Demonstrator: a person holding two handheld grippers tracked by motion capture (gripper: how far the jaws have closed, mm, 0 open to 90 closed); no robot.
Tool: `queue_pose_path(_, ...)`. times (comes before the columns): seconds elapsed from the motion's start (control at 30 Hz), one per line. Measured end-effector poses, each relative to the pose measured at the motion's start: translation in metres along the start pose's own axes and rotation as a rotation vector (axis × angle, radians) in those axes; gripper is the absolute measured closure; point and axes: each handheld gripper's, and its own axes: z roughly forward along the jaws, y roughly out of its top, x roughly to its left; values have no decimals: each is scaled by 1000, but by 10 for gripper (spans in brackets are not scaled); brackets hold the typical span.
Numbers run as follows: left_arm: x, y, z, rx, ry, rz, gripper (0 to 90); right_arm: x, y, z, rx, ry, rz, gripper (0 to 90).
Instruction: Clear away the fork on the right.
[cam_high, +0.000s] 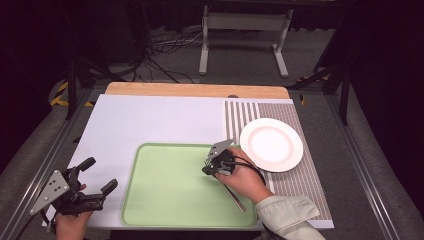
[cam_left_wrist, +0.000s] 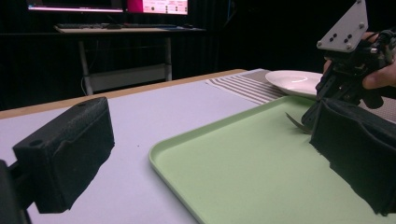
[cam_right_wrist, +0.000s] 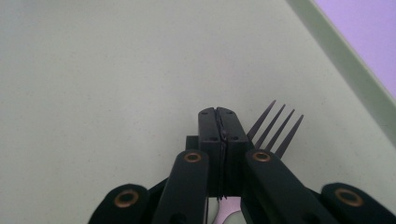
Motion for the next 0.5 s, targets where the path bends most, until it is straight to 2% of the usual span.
queue_pose_path(0.17, 0, 0, 0, 1, -1, 0, 3, 0, -1, 4, 3, 6, -5, 900)
queue_pose_path(0.2, 0, 0, 0, 1, -1, 0, 3, 0, -2, 5, 10, -6, -8, 900)
queue_pose_path(0.5, 0, 0, 0, 2, -2, 1, 3, -3, -6, 8, 32, -14, -16, 900)
